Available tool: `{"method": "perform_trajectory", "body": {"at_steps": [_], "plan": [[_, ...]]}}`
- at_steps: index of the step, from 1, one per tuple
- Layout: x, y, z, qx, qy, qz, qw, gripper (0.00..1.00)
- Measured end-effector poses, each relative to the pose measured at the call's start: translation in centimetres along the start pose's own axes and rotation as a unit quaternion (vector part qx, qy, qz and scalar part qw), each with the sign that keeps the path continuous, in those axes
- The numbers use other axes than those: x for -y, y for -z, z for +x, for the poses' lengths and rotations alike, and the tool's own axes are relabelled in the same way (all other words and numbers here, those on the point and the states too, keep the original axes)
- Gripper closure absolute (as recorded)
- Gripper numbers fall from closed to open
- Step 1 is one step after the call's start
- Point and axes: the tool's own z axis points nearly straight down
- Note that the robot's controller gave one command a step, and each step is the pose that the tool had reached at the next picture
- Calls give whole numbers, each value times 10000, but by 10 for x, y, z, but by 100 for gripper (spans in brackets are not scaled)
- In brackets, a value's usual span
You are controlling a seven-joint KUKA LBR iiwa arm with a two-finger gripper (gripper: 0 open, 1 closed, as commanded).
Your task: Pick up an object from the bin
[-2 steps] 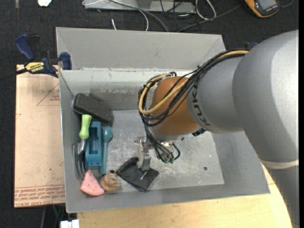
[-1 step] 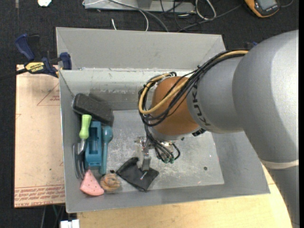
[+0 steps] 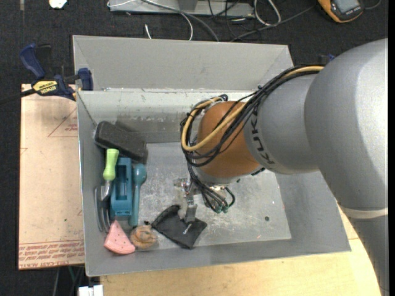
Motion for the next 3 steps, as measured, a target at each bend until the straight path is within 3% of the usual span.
{"method": "perform_trajectory", "body": {"at_steps": [2, 3], "plan": [[2, 14, 3, -19, -29, -2, 10000, 100], [-2, 3, 10, -15, -923, -3, 9957, 100]]}}
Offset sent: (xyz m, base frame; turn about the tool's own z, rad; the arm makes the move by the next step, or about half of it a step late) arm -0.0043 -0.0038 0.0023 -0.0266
